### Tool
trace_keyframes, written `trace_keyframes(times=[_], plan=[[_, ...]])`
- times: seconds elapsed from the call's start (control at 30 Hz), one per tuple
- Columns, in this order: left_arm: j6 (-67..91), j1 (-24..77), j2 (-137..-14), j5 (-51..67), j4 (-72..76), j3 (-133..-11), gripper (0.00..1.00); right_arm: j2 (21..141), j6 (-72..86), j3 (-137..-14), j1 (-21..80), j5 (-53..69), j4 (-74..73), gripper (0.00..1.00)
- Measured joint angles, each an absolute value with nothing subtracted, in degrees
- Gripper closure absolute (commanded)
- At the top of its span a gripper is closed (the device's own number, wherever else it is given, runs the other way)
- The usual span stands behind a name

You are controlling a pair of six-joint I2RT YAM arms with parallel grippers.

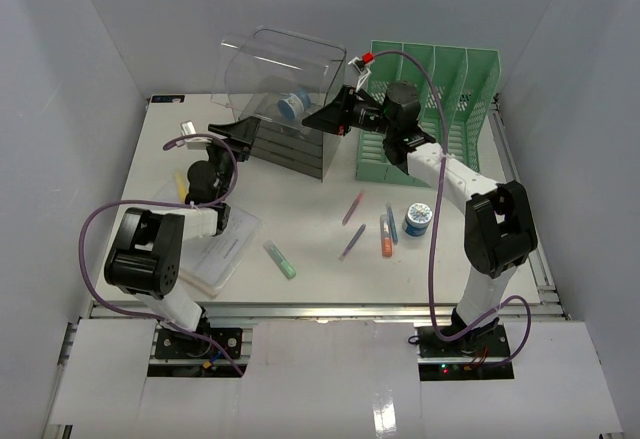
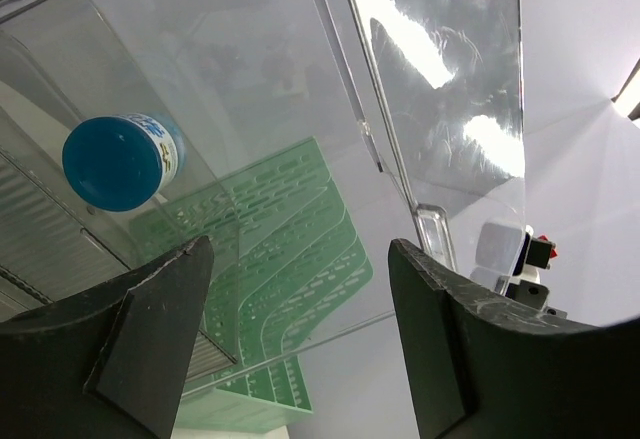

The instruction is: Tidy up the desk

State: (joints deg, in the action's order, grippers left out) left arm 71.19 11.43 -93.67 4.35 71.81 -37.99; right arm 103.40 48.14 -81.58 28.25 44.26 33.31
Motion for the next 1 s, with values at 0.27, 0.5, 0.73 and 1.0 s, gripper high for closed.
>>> trace_keyframes(times=[0.27,0.5,0.73,1.0], plan=[[71.8,10.4,-92.9,6.5,71.5,-38.0,0.18,101.5,44.0,-79.3,28.1,45.7,32.9,0.05],[73.0,9.6,-92.9,8.8,71.9,-39.3,0.18,96.4,33.0,-73.7,25.8,51.5,28.5,0.10],[74.2,8.0,-92.9,11.5,72.1,-40.4,0.18,85.8,-0.1,-70.6,19.6,44.0,-0.7,0.10],[75.2,7.0,-93.3,13.7,72.1,-42.0,0.18,74.1,-15.4,-60.7,17.0,21.2,-16.9,0.10]])
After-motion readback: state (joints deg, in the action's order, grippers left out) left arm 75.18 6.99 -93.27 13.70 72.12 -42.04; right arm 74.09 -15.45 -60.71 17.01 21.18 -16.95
